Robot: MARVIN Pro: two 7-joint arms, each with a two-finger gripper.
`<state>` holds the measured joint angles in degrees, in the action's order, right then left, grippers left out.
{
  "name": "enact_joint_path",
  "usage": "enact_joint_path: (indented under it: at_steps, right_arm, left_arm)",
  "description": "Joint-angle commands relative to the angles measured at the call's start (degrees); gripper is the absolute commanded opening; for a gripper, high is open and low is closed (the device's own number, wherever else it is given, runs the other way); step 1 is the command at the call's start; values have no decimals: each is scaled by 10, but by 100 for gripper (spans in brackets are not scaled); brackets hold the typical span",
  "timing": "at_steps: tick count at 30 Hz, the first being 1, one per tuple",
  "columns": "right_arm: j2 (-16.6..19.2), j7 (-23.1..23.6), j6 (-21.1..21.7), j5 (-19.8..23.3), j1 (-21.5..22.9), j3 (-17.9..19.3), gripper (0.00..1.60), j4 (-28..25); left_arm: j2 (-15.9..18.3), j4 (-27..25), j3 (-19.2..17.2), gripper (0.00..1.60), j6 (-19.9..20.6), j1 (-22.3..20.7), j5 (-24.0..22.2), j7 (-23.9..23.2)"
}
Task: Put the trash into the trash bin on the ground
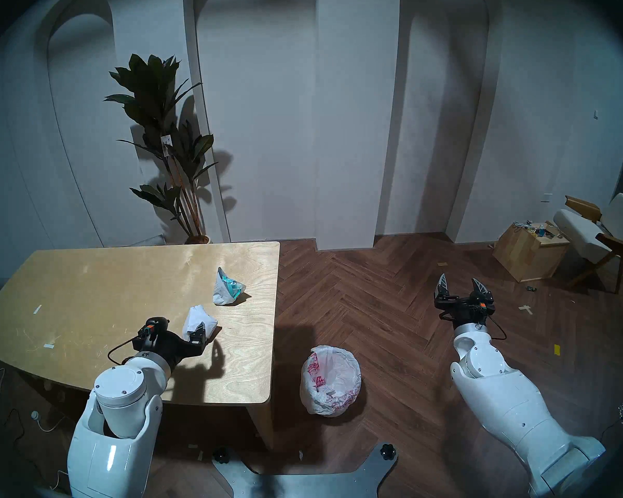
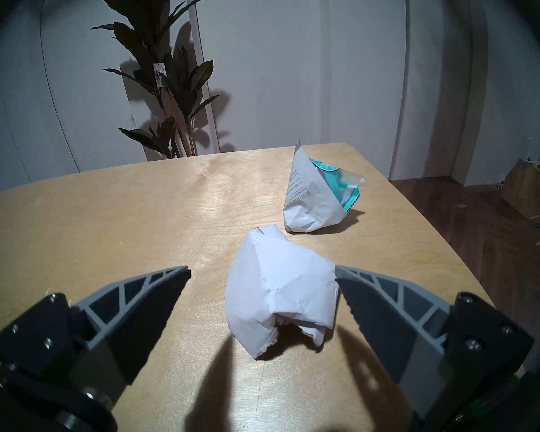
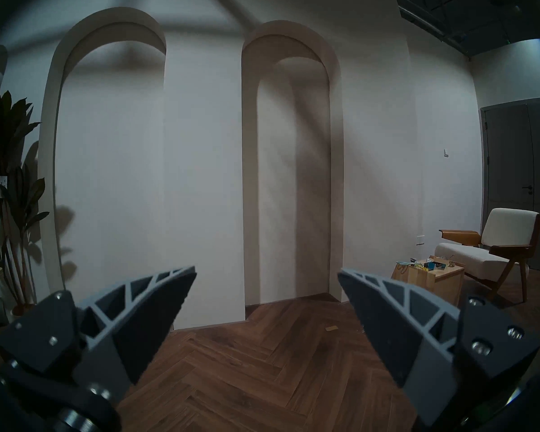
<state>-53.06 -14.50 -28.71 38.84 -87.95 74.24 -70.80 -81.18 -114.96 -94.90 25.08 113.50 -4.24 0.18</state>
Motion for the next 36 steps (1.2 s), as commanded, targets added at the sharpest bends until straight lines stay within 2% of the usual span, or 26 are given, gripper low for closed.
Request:
enact_joint_path:
  at_steps: [1, 10, 16, 19, 20, 21, 23, 26, 36]
  right_arm:
    - [34, 2, 29, 27, -40, 19, 160, -63]
    - [65, 2, 89, 72, -89, 42, 160, -137]
    - [90, -2, 142, 112, -128, 66, 160, -192]
    - [97, -5, 155, 122, -139, 72, 160, -208]
    - [100, -5, 165, 130, -142, 76, 160, -211]
    - [108, -15, 177, 138, -160, 84, 160, -240]
    - [110, -13, 187, 146, -160, 87, 160, -236]
    - [121, -23, 214, 166, -179, 101, 160, -263]
    - [149, -66, 293, 226, -241, 154, 160, -343]
  left_arm:
    - [6, 9, 10, 160, 4, -33, 5, -2]
    - [8, 27, 26, 160, 17, -65, 15, -1]
    - [8, 67, 37, 160, 22, -90, 27, 5]
    - [8, 78, 40, 160, 22, -96, 28, 7]
    - [7, 85, 41, 160, 20, -101, 30, 9]
    - [7, 92, 43, 160, 18, -104, 30, 11]
    - [5, 103, 45, 160, 14, -111, 32, 14]
    - [5, 118, 47, 160, 5, -120, 34, 20]
    - [0, 156, 50, 160, -58, -134, 53, 56]
